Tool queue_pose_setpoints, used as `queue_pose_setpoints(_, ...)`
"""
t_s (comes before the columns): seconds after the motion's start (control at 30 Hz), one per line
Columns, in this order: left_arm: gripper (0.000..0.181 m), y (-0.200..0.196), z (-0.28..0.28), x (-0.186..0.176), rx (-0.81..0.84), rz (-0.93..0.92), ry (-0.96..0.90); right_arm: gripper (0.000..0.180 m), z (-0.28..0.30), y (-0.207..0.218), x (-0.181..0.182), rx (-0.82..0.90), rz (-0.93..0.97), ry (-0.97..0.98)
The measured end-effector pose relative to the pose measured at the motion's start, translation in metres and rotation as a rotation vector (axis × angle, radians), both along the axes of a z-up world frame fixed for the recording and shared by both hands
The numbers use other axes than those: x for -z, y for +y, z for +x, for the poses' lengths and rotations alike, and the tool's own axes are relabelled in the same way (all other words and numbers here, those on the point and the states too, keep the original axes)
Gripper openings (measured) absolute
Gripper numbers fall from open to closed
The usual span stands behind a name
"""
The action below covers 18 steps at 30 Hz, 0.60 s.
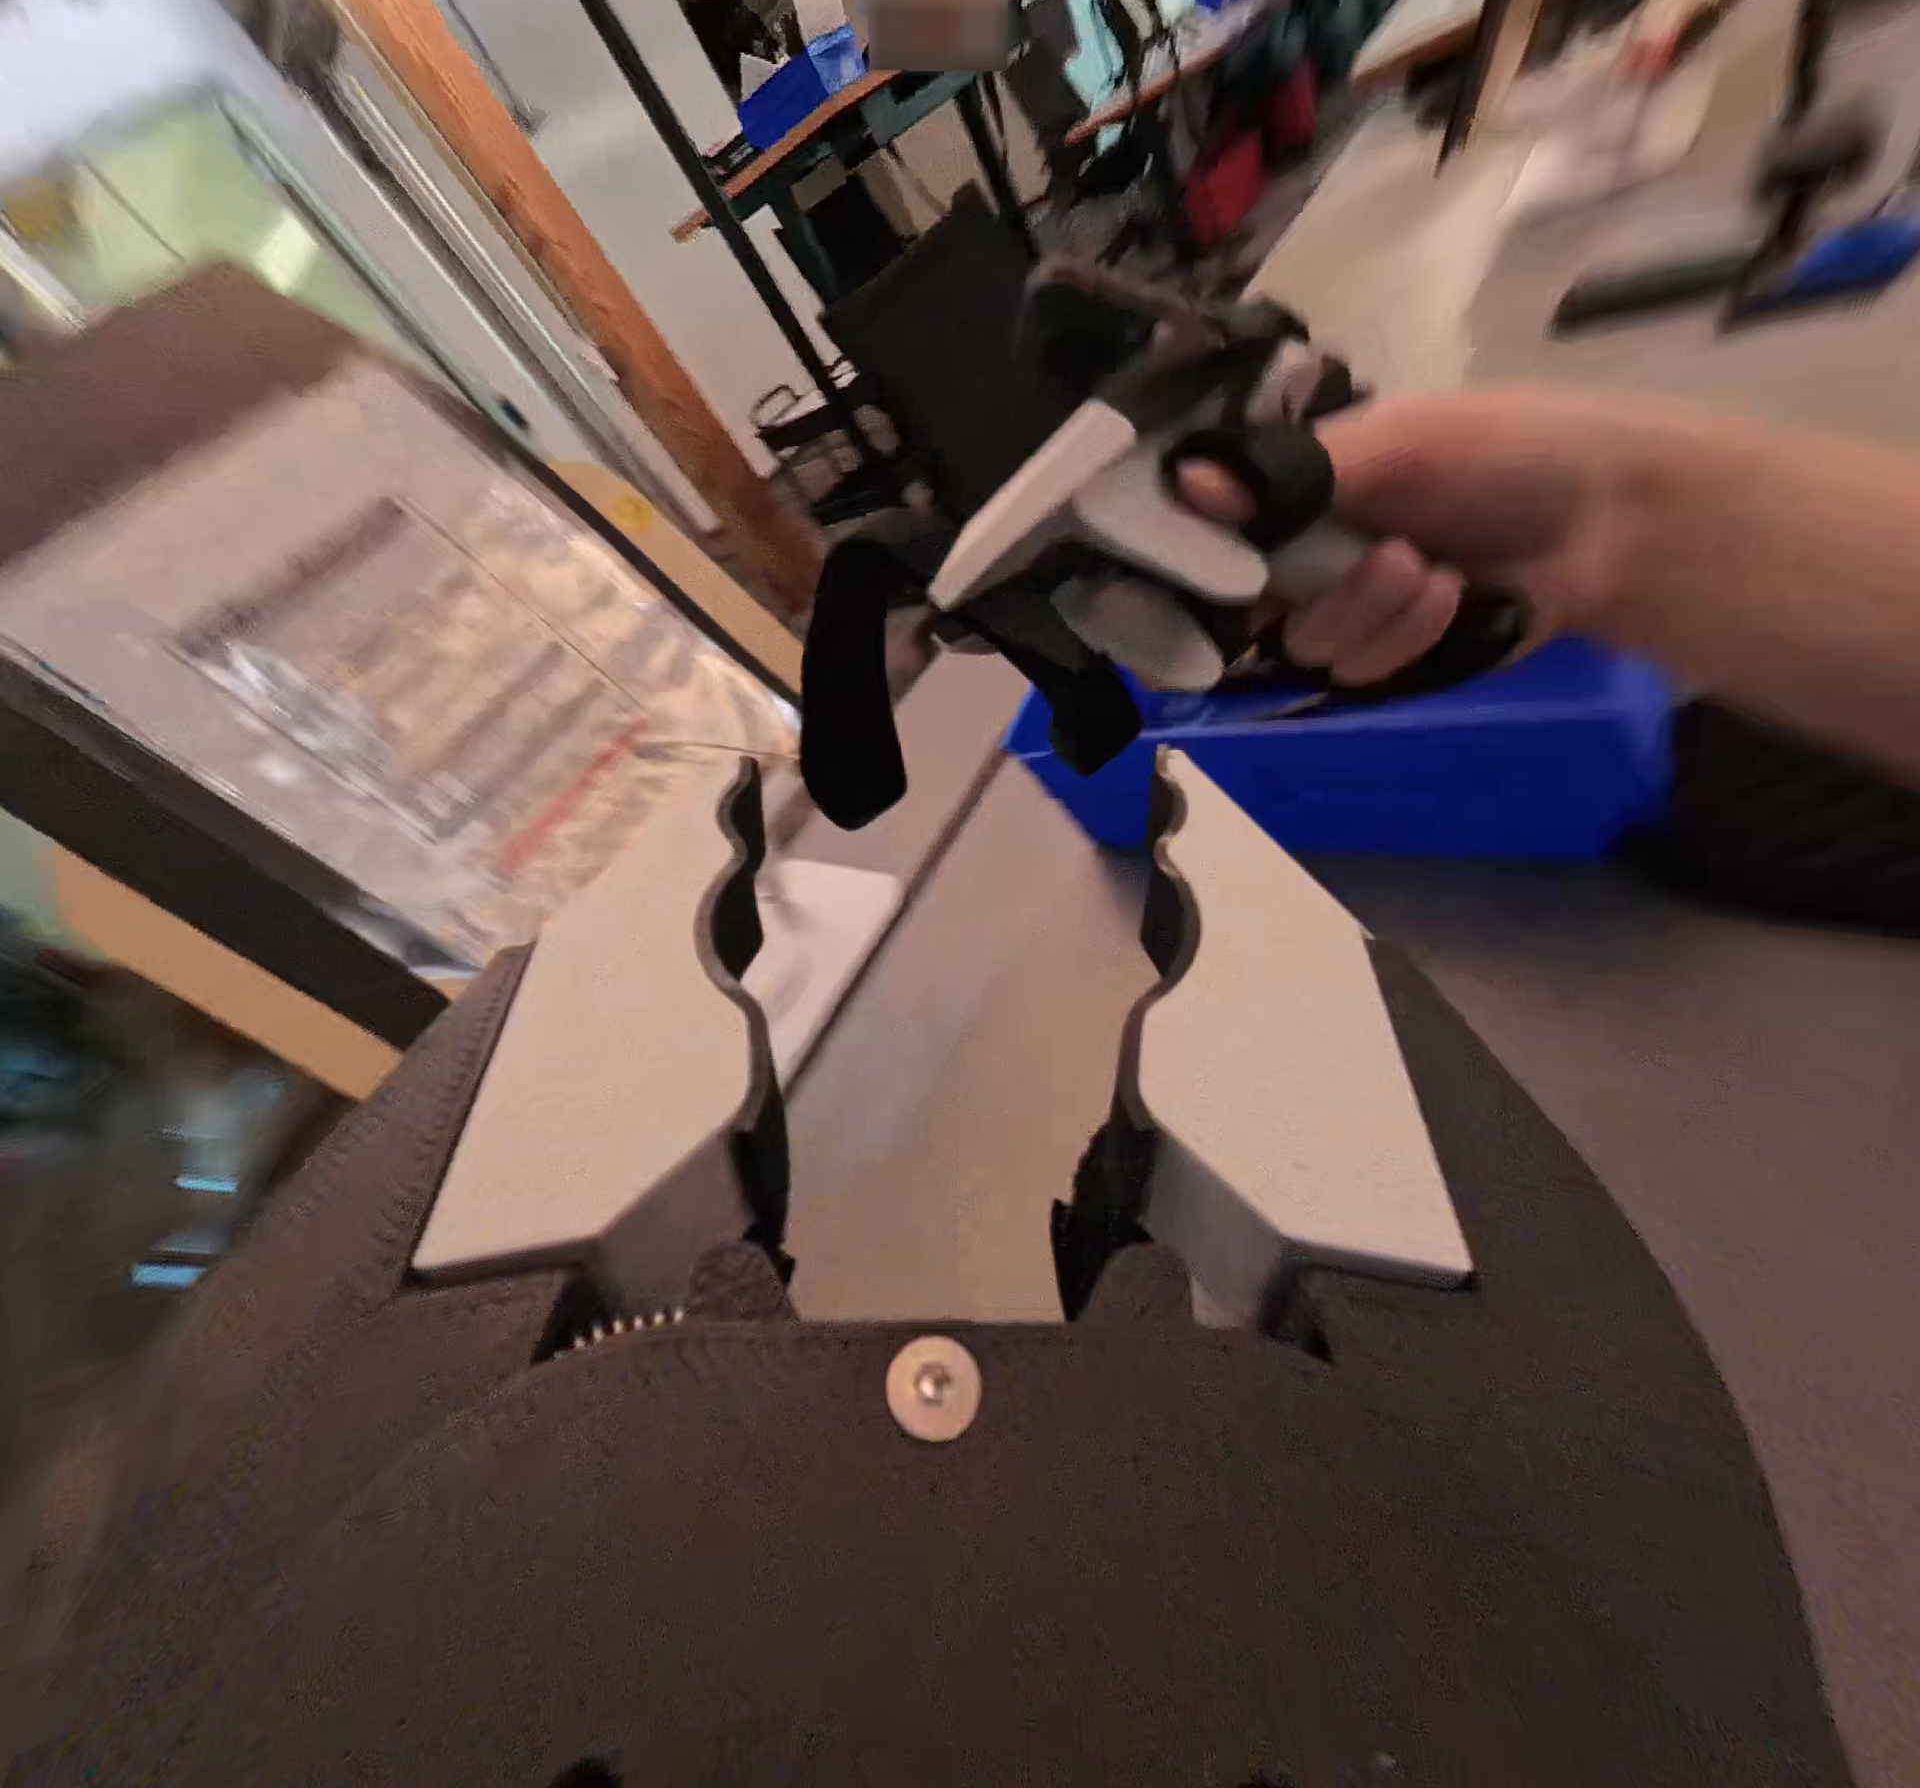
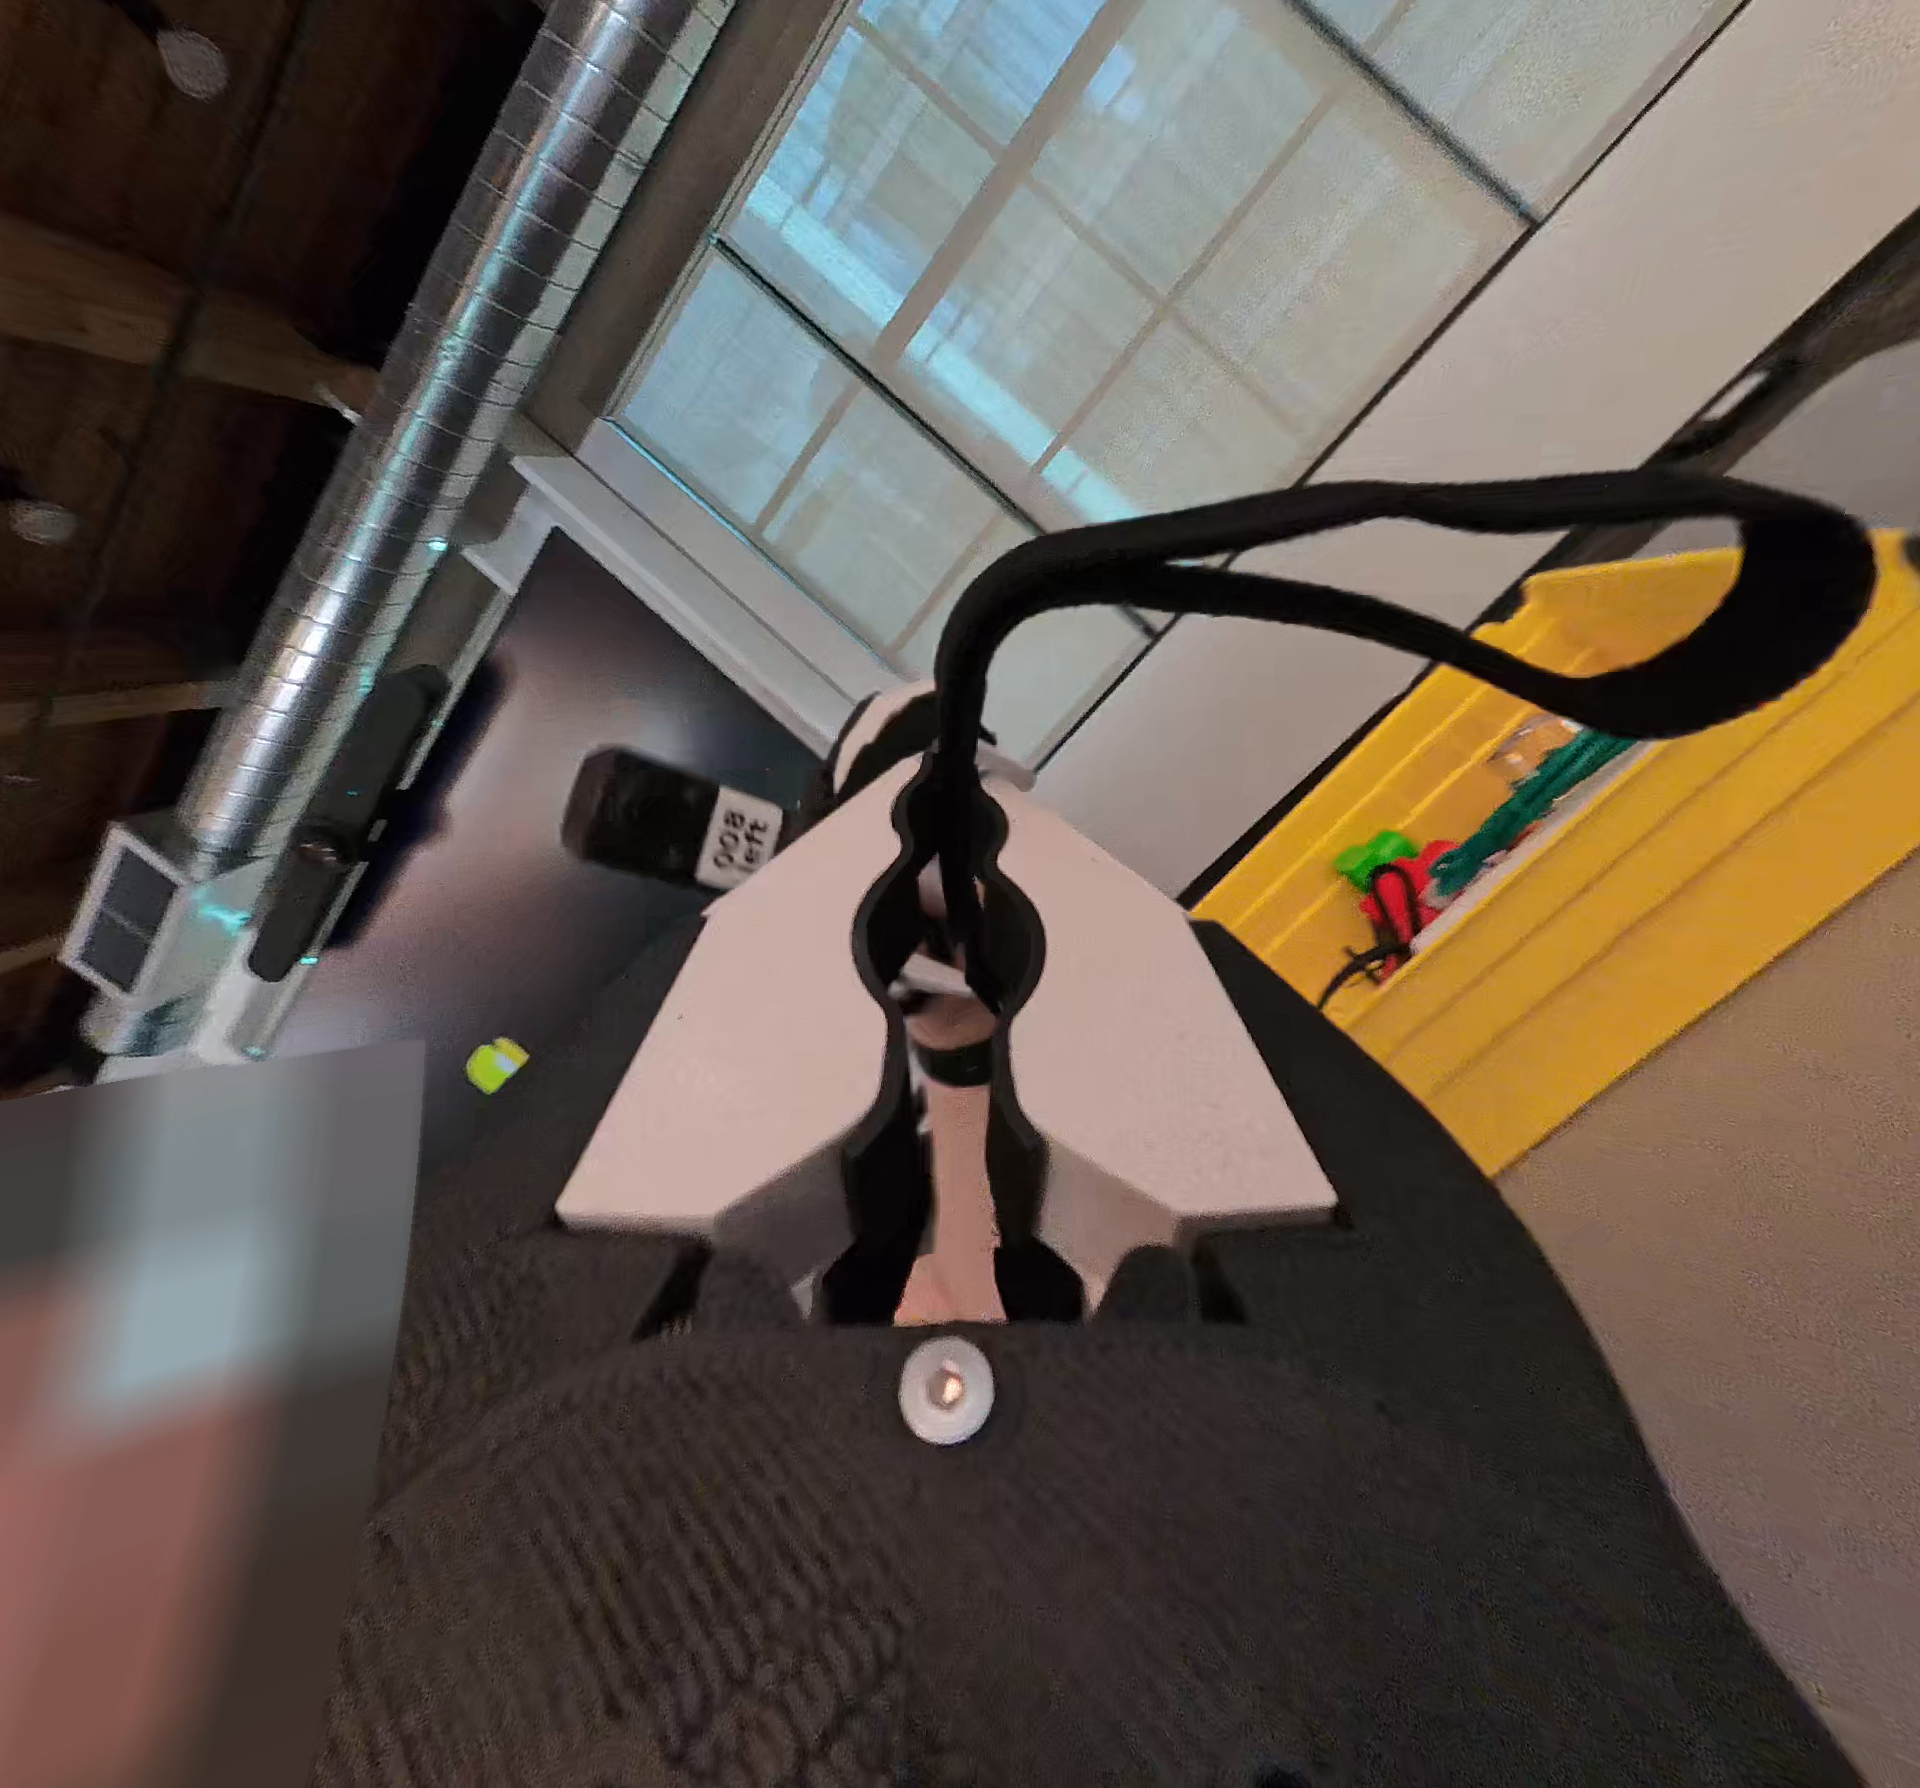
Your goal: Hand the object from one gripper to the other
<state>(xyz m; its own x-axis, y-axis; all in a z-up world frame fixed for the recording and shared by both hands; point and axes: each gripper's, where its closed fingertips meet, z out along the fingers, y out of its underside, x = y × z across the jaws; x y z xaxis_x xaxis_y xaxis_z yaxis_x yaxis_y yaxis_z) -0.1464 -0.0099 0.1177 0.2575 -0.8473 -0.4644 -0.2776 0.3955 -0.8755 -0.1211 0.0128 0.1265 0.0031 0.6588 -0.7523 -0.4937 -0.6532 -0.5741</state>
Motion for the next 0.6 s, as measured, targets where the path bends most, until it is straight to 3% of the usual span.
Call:
queue_pose_setpoints(0.17, 0.062, -0.002, 0.01, 0.012, -0.15, 0.593, 0.179, 0.0, -0.006, -0.006, -0.005, -0.064, -0.077, 0.07)
queue_pose_setpoints(0.4, 0.049, -0.007, 0.021, 0.007, -0.228, 0.907, 0.177, 0.0, -0.004, -0.004, -0.011, -0.072, -0.152, 0.196)
queue_pose_setpoints(0.6, 0.046, -0.007, 0.025, 0.011, -0.263, 1.029, 0.241, 0.0, -0.011, 0.002, -0.003, -0.098, -0.227, 0.245)
